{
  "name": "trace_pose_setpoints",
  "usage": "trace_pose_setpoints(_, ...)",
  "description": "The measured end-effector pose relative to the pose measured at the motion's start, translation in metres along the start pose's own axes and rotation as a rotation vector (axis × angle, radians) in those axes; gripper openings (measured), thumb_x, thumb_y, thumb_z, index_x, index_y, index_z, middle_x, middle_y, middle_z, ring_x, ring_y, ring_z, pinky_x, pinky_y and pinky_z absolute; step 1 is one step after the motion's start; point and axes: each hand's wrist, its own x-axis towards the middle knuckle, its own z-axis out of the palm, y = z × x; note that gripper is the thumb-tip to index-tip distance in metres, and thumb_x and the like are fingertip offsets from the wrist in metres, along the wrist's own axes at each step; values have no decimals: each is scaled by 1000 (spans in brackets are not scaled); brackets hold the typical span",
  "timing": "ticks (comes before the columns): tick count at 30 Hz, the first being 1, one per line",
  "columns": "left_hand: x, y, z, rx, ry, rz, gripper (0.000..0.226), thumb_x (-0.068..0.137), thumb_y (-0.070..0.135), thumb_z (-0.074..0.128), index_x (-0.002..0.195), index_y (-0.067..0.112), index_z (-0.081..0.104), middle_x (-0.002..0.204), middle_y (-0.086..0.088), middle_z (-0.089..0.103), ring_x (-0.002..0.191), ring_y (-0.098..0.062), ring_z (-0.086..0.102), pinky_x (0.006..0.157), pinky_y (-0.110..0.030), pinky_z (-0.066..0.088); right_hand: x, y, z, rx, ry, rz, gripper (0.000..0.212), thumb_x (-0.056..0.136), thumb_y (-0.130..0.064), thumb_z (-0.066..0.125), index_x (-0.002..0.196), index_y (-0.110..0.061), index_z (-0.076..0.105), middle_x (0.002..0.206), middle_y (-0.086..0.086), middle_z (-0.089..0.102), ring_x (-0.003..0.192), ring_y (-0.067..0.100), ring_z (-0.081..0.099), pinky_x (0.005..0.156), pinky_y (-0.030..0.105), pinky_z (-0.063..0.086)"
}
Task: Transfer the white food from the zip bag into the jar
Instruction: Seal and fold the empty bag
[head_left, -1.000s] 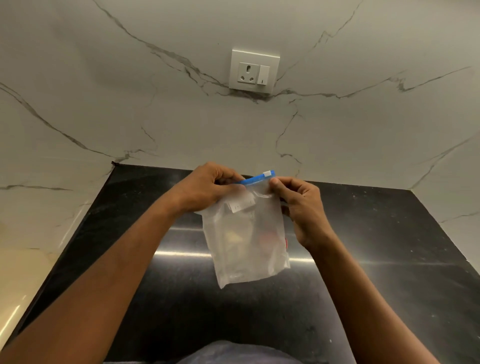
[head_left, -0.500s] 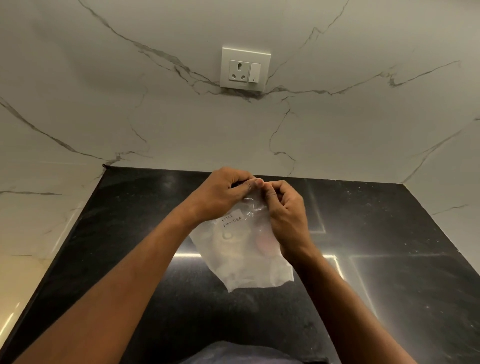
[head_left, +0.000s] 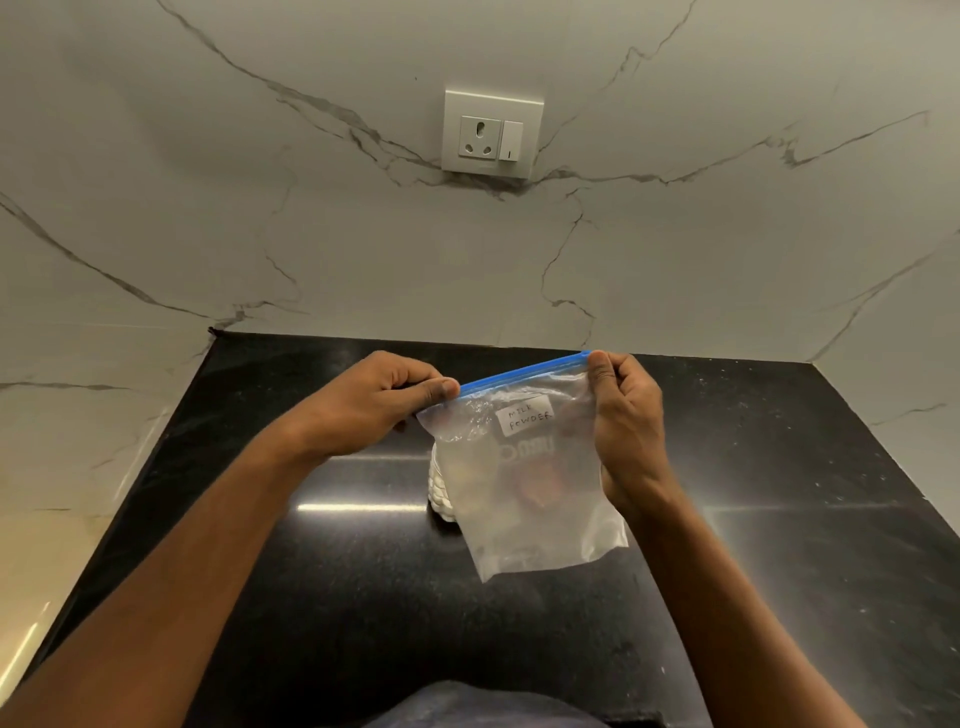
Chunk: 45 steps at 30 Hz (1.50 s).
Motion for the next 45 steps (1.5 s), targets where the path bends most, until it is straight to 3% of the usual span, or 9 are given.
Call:
trace_pose_setpoints(8, -17, -2, 44, -674, 97, -145, 49, 89, 41, 67, 133, 19, 64, 119, -4, 79, 108, -22, 77, 87, -40, 65, 0, 1, 3, 147, 56, 114, 31, 108, -35, 52, 102, -8, 65, 98, 18, 67, 89, 32, 65, 95, 67, 54)
trace_pose_setpoints(13, -19, -5, 72, -768, 246, -218, 28, 95, 20, 73, 120, 8, 73, 112, -12, 80, 107, -33, 77, 79, -47, 66, -13, 2, -2, 149, -203, 263, 49, 97, -51, 65, 128, -13, 62, 121, 15, 75, 112, 36, 73, 95, 62, 58)
trace_pose_setpoints(17, -20, -8, 57, -805, 226, -209, 35, 96, 13, 72, 131, 14, 68, 120, -11, 78, 109, -32, 76, 83, -51, 65, -27, 12, -16, -64, -544, 331, 50, 92, -28, 75, 138, -23, 56, 125, 5, 74, 112, 30, 74, 91, 62, 60)
trace_pose_setpoints(21, -27, -10, 51, -735, 9, -246, 52, 91, 0, 73, 132, 31, 63, 119, -2, 79, 109, -24, 77, 85, -46, 65, -30, 17, -21, 49, -525, 306, 38, 100, -11, 64, 138, -17, 57, 125, 12, 74, 112, 38, 73, 92, 60, 60)
trace_pose_setpoints(27, -33, -18, 48, -833, 54, -292, 52, 77, -1, 74, 124, 20, 68, 119, -11, 78, 106, -30, 77, 78, -45, 67, -34, 20, -25, 127, -511, 335, 38, 100, -1, 58, 134, -17, 61, 128, 11, 73, 113, 36, 73, 87, 47, 64)
trace_pose_setpoints(34, -42, -19, 68, -1033, 1, -397, 47, 79, 2, 76, 123, 16, 74, 122, -16, 77, 107, -35, 77, 85, -52, 64, -36, 23, -24, 169, -504, 321, 41, 95, -22, 70, 135, -16, 61, 129, 15, 72, 114, 37, 72, 91, 52, 62)
trace_pose_setpoints(38, -42, -22, 72, -983, 106, -392, 68, 66, -12, 79, 128, 12, 64, 120, -16, 77, 107, -36, 77, 90, -53, 62, -37, 24, -27, -80, -672, 351, 73, 81, -11, 86, 141, -34, 50, 128, 2, 71, 109, 31, 74, 66, 40, 64)
trace_pose_setpoints(42, -43, -21, 64, -982, 138, -382, 58, 73, -17, 71, 122, 14, 65, 107, -10, 81, 92, -27, 81, 75, -44, 67, -37, 26, -25, -44, -592, 361, 57, 88, 2, 75, 135, -22, 54, 120, 14, 73, 72, 32, 73, 46, 29, 58)
trace_pose_setpoints(45, -44, -22, 60, -997, 119, -363, 54, 79, -3, 73, 128, 17, 65, 115, -10, 80, 103, -31, 78, 77, -45, 67, -37, 23, -22, 114, -567, 458, 47, 95, 7, 63, 134, -18, 62, 119, 17, 75, 60, 26, 68, 43, 28, 57)
